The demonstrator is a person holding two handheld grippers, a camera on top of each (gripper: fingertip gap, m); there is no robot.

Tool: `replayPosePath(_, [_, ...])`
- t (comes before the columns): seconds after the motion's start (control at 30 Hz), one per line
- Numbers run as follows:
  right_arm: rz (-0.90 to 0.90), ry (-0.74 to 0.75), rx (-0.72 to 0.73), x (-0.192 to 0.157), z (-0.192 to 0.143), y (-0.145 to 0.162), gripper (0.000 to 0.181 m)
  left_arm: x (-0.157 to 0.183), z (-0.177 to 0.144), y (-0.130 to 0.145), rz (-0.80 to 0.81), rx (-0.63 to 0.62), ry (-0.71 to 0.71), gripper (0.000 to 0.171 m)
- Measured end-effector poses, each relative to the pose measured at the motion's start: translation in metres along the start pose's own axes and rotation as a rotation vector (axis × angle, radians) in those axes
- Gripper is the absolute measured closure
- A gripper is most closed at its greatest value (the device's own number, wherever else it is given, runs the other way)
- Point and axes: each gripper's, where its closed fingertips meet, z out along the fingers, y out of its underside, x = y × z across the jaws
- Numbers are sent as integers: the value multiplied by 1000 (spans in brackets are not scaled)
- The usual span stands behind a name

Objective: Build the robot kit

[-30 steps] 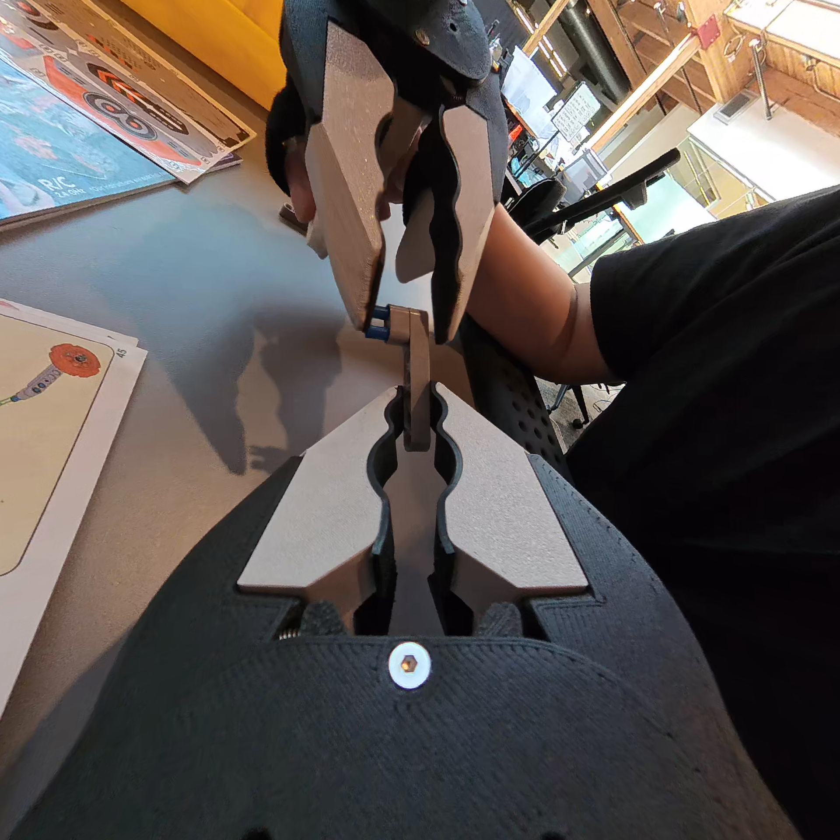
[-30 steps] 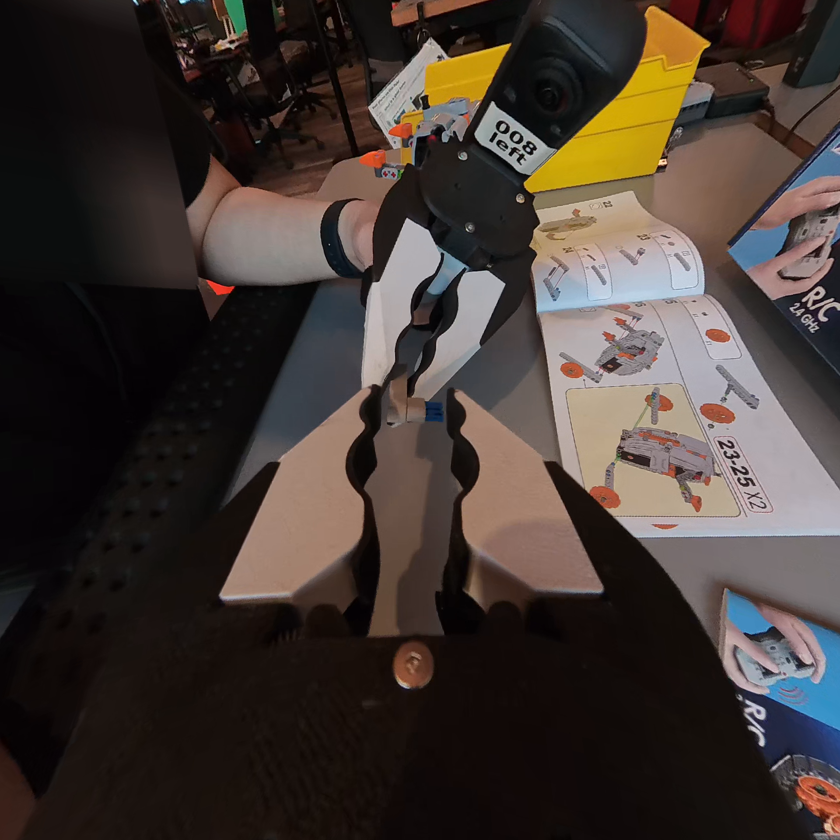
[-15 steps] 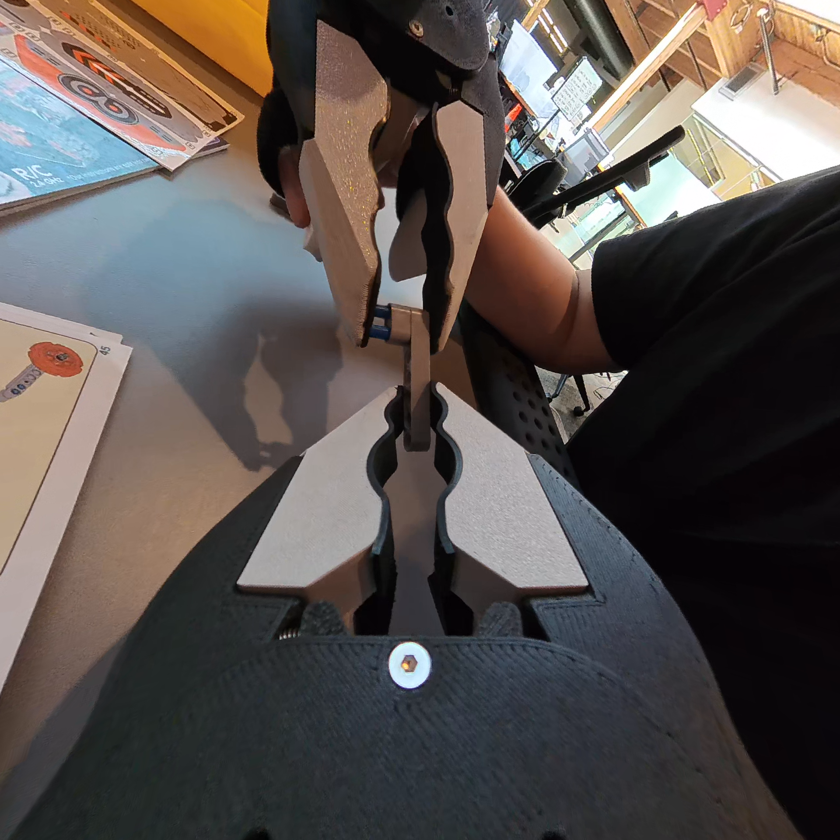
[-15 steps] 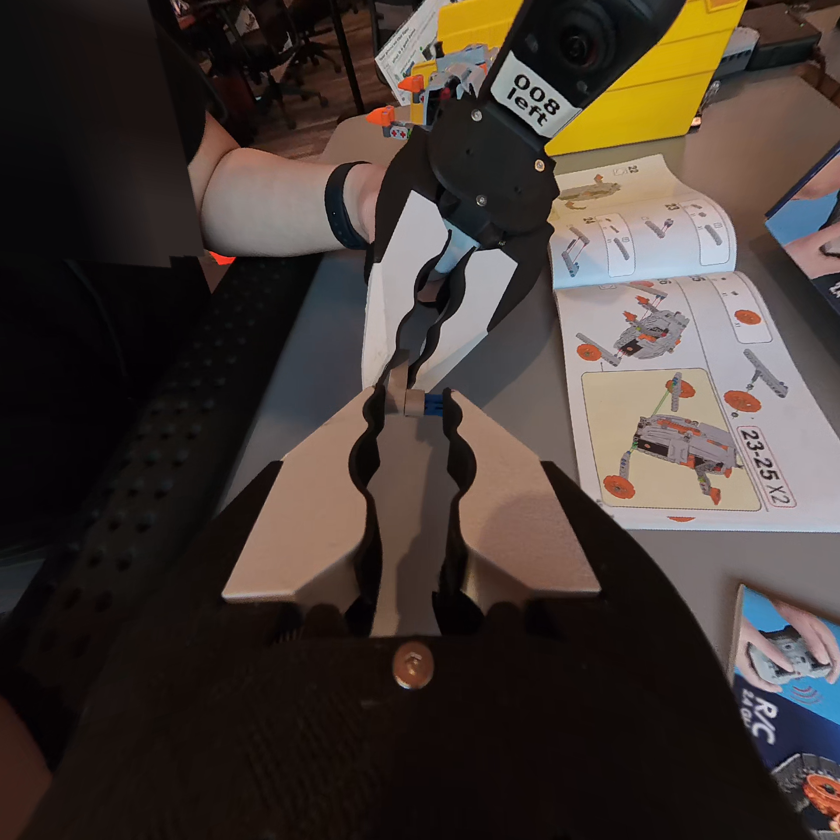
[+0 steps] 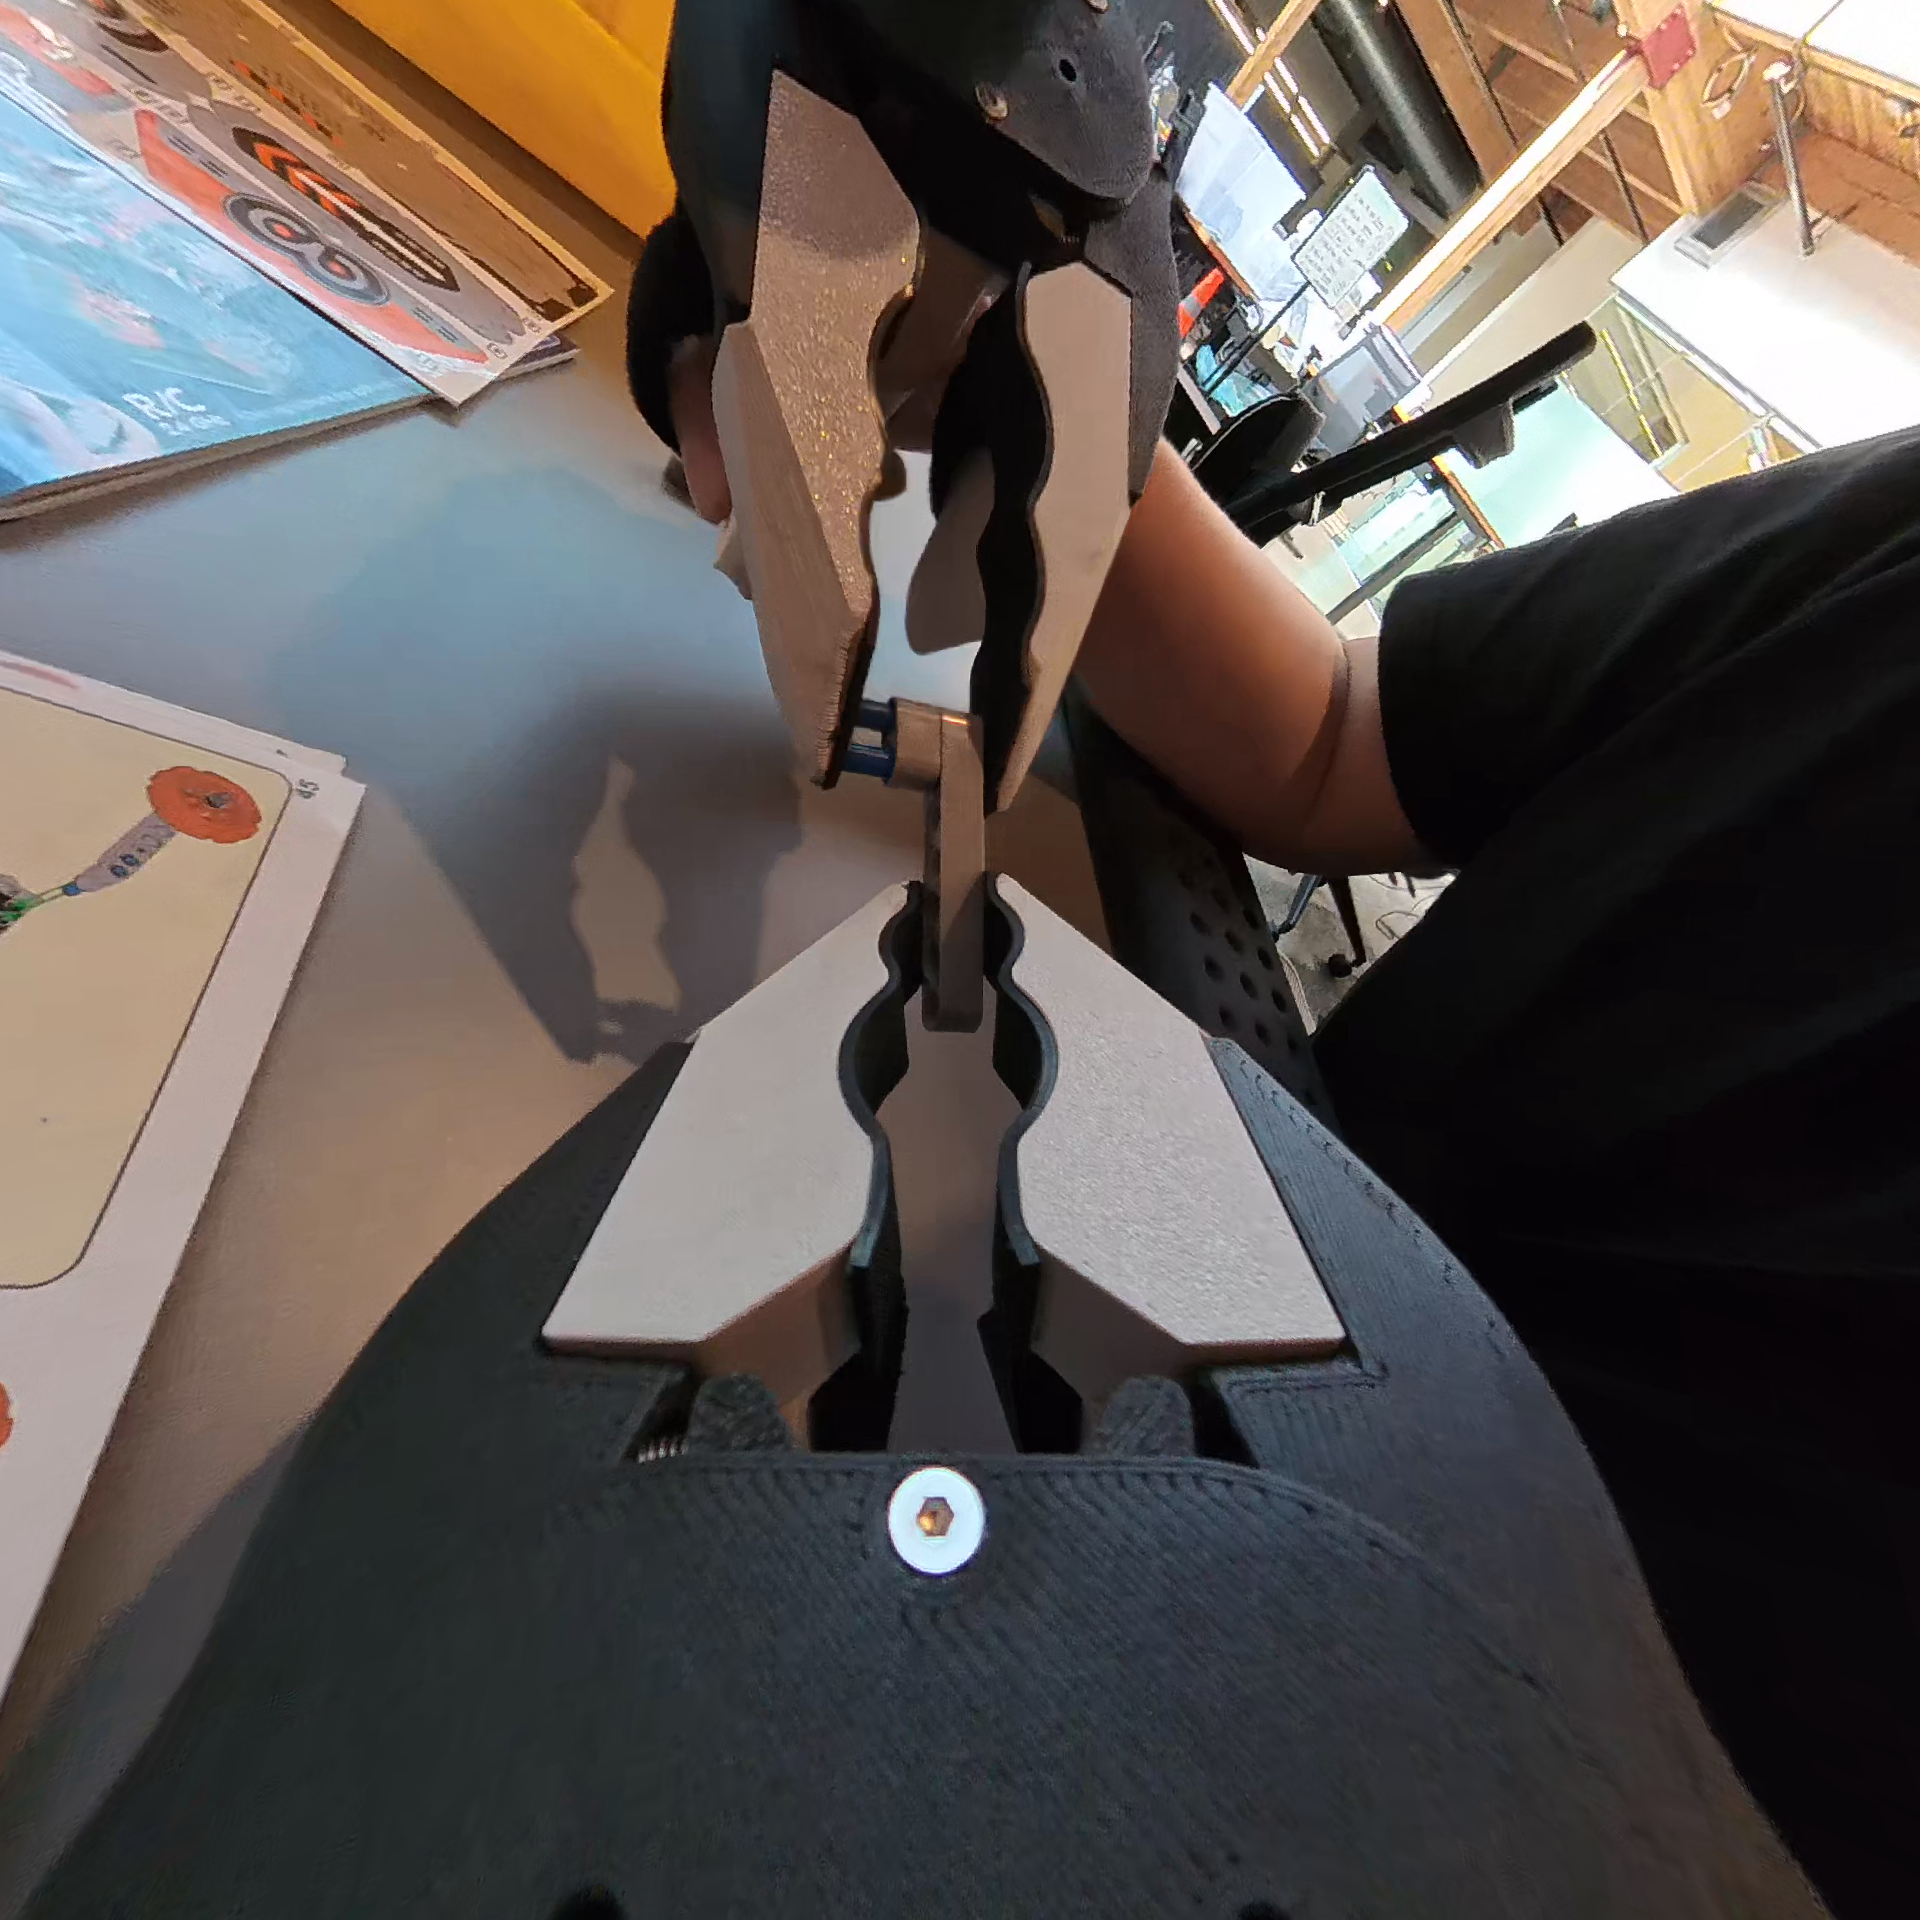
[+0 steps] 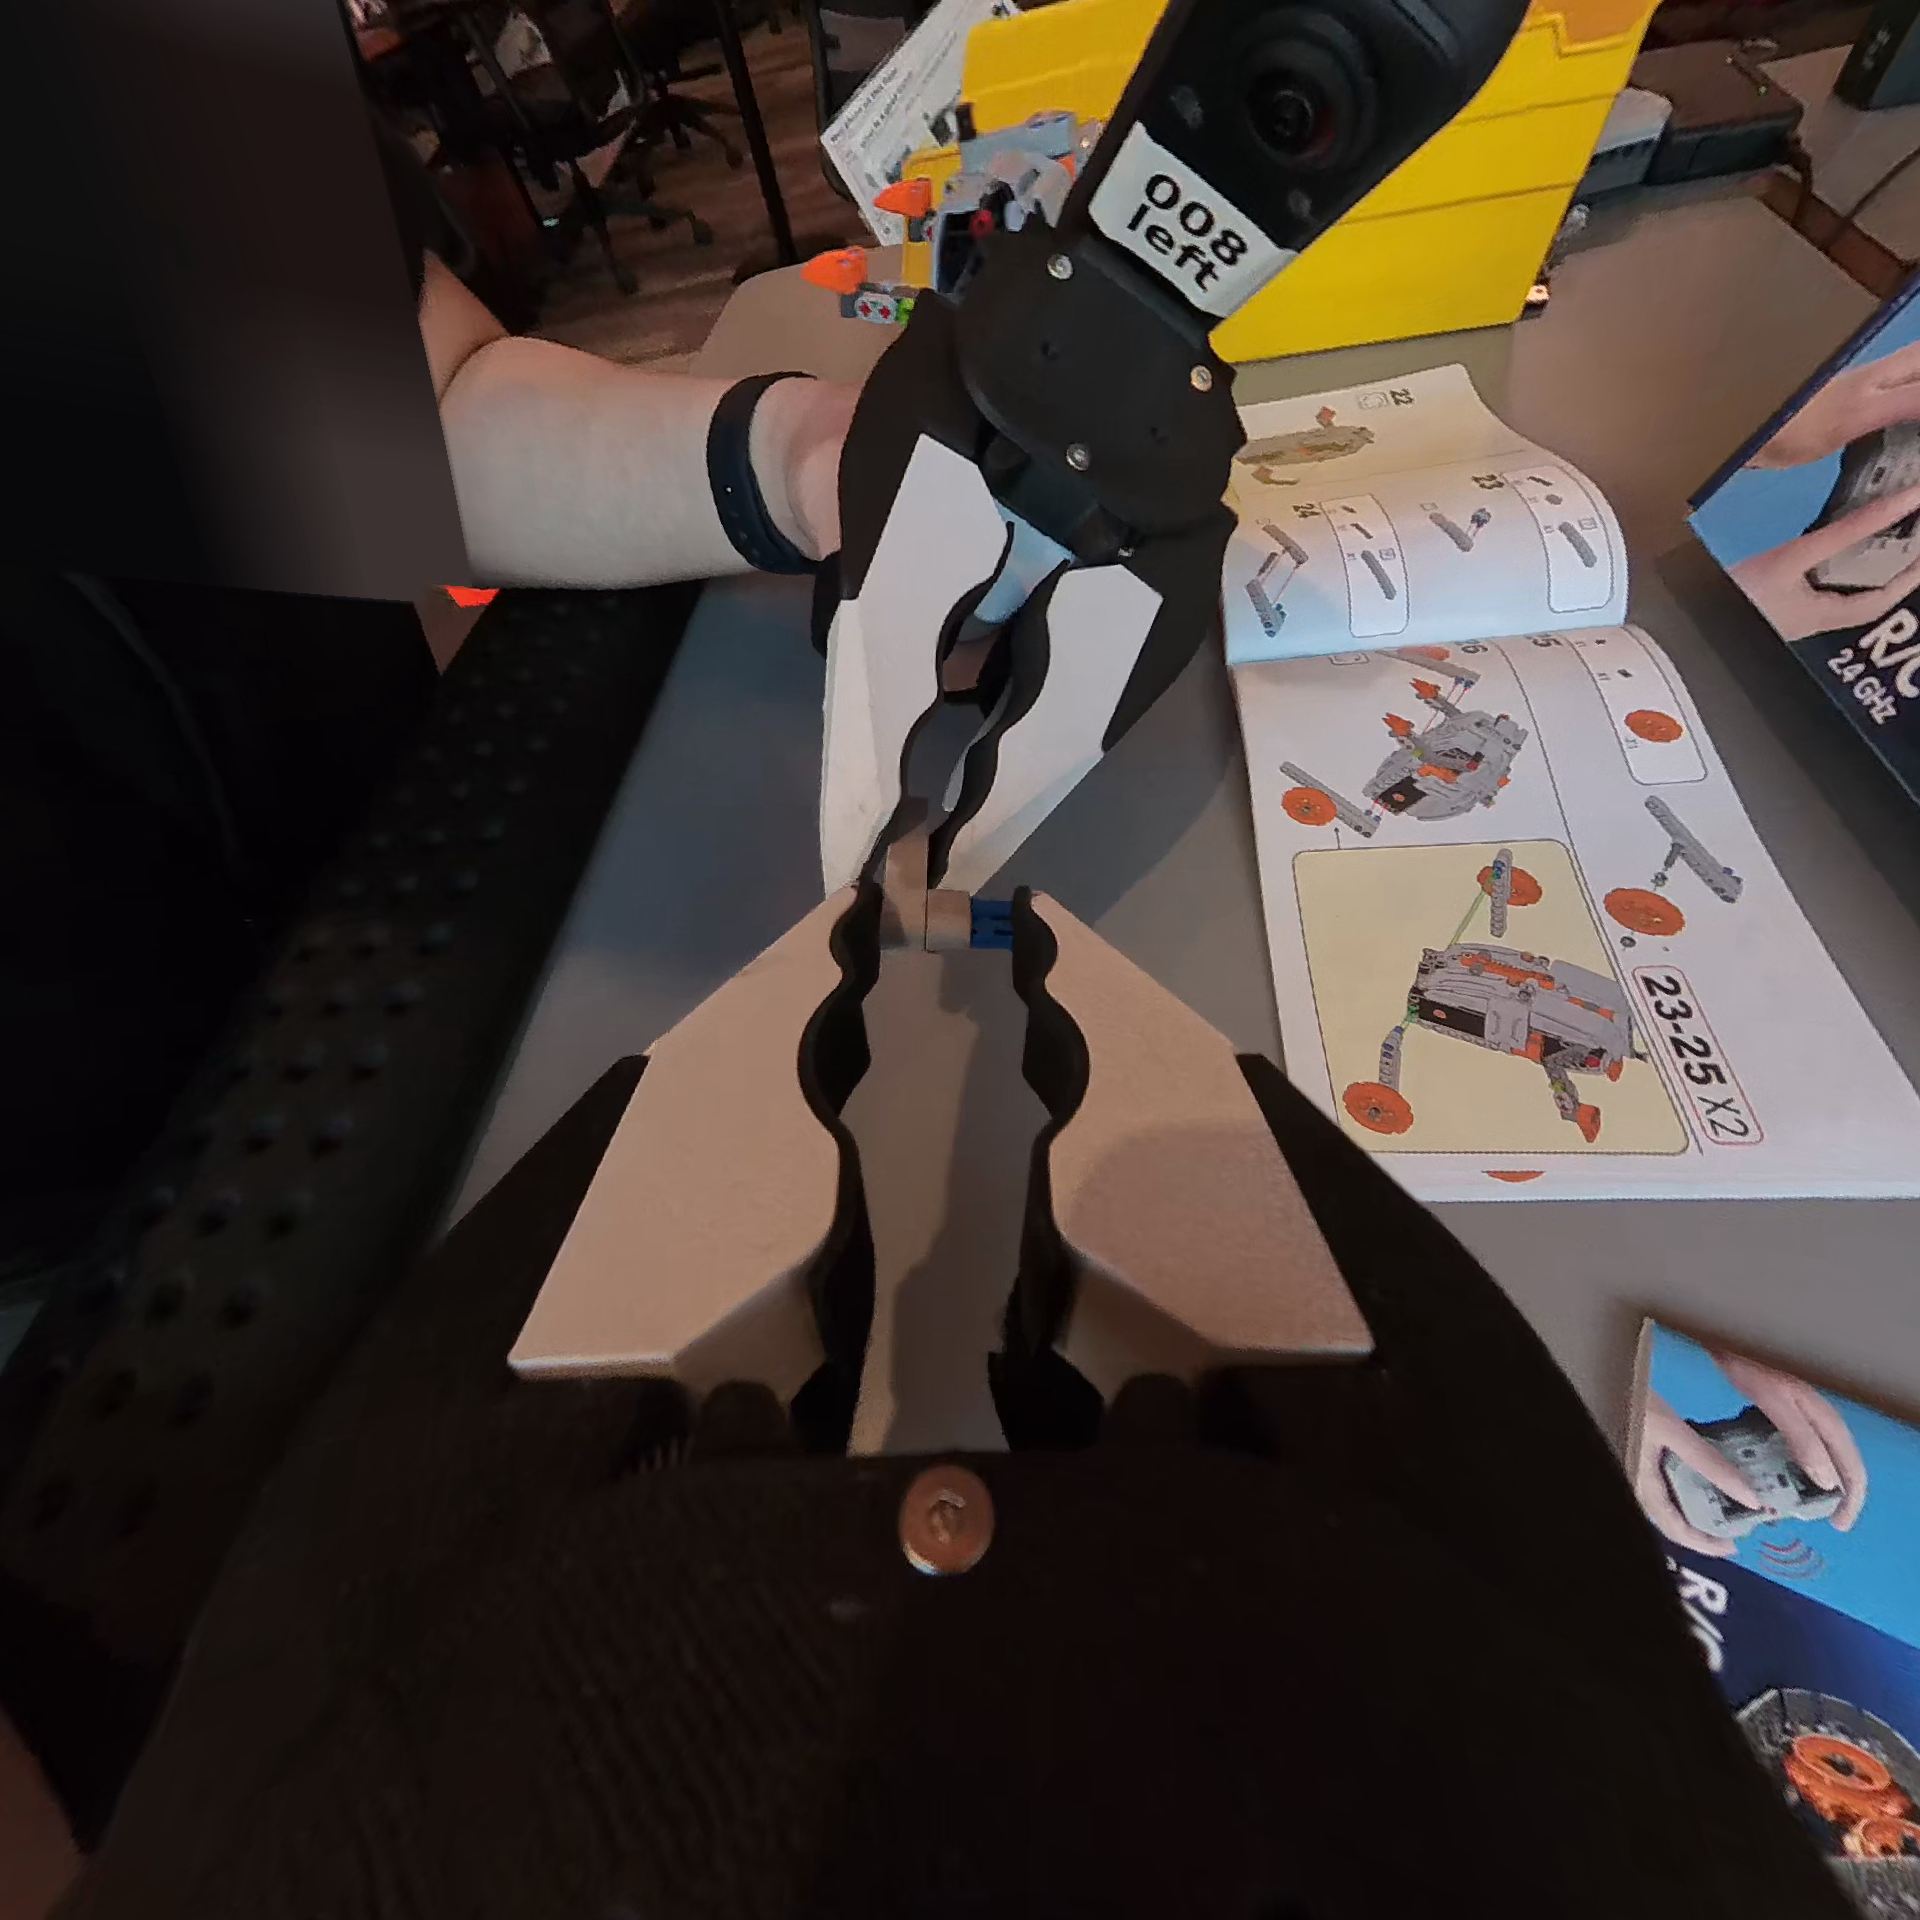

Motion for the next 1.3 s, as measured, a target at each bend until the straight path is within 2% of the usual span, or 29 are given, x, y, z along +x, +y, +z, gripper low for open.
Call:
replayPosePath(0.33, [-75,43,-22,2,-1,-1,157,1,0,-3,-8,18,9,163])
replayPosePath(0.4, [-35,57,45,7,-2,-8,156,1,-5,-8,-7,52,6,164])
replayPosePath(0.43, [-5,94,84,15,-6,-12,143,-1,-7,-10,-14,65,2,164])
replayPosePath(0.47, [5,128,124,22,-13,-16,139,-5,-9,-11,-13,73,-27,164])
replayPosePath(0.53, [18,159,226,29,-30,-27,146,-20,-14,-14,29,87,-143,164])
replayPosePath(0.57, [63,160,283,32,-38,-34,154,-25,-16,-16,61,91,-198,163])
replayPosePath(0.63, [214,109,365,37,-46,-39,156,-32,-22,-22,125,114,-297,164])
replayPosePath(0.8, [509,82,390,62,-22,-31,154,-48,-45,-38,268,185,-548,164])
replayPosePath(0.9, [593,33,467,66,-11,-39,155,-50,-52,-43,332,195,-634,164])
replayPosePath(0.97, [627,-23,444,61,-3,-37,154,-53,-52,-41,346,172,-663,163])
replayPosePath(1.03, [629,-17,428,61,3,-35,155,-56,-48,-37,348,138,-674,163])
replayPosePath(1.07, [616,-32,426,58,5,-36,172,-56,-45,-35,355,124,-668,163])
replayPosePath(1.13, [611,-6,395,60,7,-33,175,-58,-42,-31,352,100,-671,162])
replayPosePath(1.2, [605,-12,337,56,8,-25,176,-56,-36,-25,290,90,-593,161])
replayPosePath(1.27, [613,-28,351,55,3,-26,176,-51,-30,-22,159,109,-460,147])
replayPosePath(1.3, [610,-36,350,54,0,-27,176,-48,-28,-20,84,119,-387,145])
